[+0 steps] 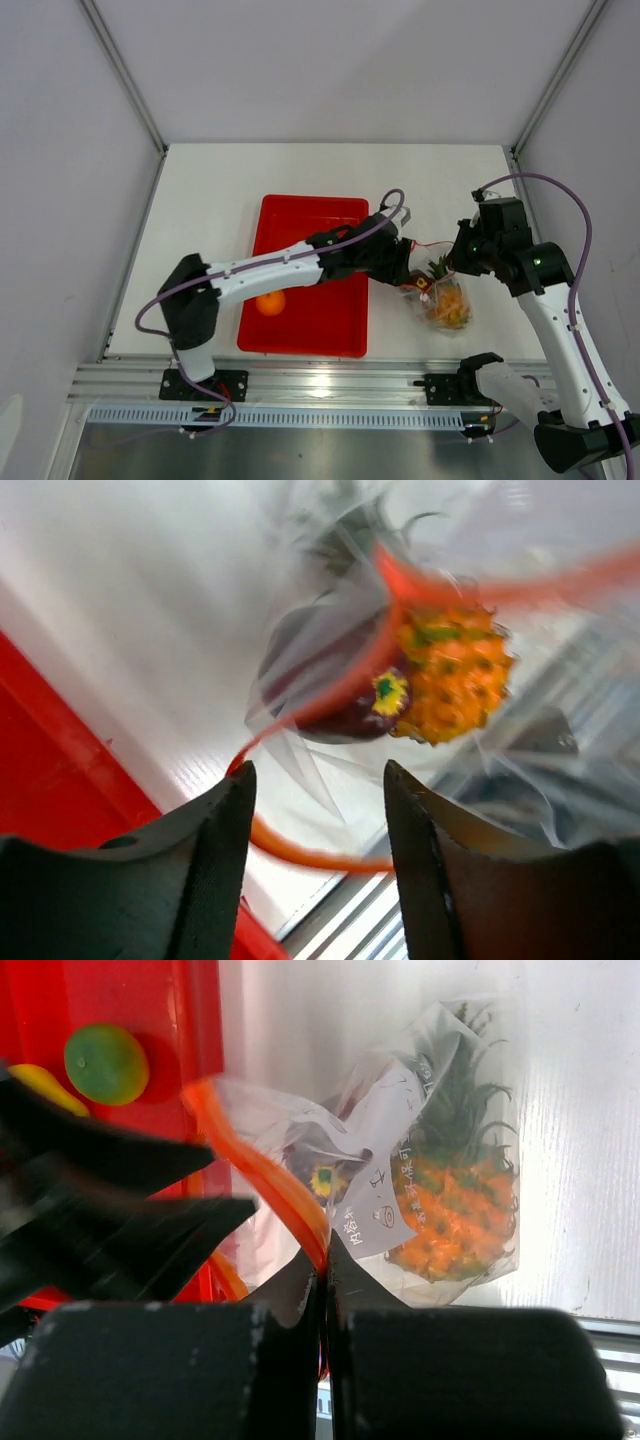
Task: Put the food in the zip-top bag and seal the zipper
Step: Adjust the zipper food storage bag at the center of the board, then pick up the fake fruit from the bin.
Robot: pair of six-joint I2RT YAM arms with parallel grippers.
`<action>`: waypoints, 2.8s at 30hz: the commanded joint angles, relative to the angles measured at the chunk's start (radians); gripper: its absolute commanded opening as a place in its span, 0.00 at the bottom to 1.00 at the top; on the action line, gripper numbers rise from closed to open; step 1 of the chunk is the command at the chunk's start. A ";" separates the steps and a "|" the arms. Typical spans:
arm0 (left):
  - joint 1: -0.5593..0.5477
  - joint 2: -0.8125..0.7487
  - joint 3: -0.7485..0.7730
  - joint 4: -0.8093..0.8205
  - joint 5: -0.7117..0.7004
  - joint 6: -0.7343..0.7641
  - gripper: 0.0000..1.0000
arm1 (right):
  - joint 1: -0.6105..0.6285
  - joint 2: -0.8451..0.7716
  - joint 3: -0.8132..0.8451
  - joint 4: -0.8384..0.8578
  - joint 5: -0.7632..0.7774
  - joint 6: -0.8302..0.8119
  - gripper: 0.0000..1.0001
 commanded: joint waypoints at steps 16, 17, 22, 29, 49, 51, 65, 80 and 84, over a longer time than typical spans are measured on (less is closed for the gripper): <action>0.147 -0.591 -0.299 0.019 -0.064 -0.045 0.99 | 0.000 -0.025 -0.087 0.112 -0.068 -0.024 0.00; 0.171 -0.597 -0.326 0.006 -0.059 -0.059 0.99 | 0.001 -0.022 -0.103 0.127 -0.087 -0.025 0.00; 0.286 -0.629 -0.418 -0.043 -0.065 -0.100 1.00 | 0.004 -0.004 -0.146 0.155 -0.111 -0.047 0.00; 0.320 -0.628 -0.497 0.003 -0.087 -0.140 0.99 | 0.010 0.036 -0.145 0.154 -0.098 -0.073 0.00; 0.391 -0.304 -0.299 -0.201 -0.209 -0.123 0.99 | 0.013 0.027 -0.196 0.169 -0.052 0.007 0.00; 0.409 -0.276 -0.287 -0.180 -0.190 -0.119 0.99 | 0.015 0.027 -0.189 0.171 -0.044 0.024 0.00; 0.423 -0.040 -0.233 -0.080 -0.085 -0.119 0.94 | 0.040 0.033 -0.123 0.134 -0.027 0.055 0.00; 0.415 -0.014 -0.271 -0.037 -0.050 -0.137 0.58 | 0.062 0.001 -0.200 0.197 -0.050 0.090 0.00; 0.412 -0.040 -0.310 0.006 -0.038 -0.139 0.30 | 0.069 0.003 -0.180 0.192 -0.044 0.085 0.00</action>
